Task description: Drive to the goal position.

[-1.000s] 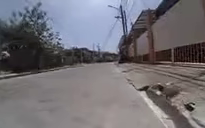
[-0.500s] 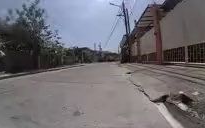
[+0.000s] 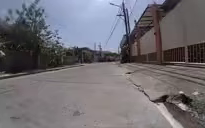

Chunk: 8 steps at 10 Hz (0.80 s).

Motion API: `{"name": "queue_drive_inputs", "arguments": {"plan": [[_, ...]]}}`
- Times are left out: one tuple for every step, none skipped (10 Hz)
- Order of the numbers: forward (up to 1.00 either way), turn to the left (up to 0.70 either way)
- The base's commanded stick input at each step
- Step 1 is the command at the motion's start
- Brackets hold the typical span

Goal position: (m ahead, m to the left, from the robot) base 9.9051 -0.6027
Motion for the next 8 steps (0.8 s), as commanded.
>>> {"name": "queue_drive_inputs", "arguments": {"plan": [[1.00, 0.05], [1.00, 0.05], [1.00, 0.05], [1.00, 0.05], [1.00, 0.05], [1.00, 0.05], [1.00, 0.05], [1.00, 0.05]]}}
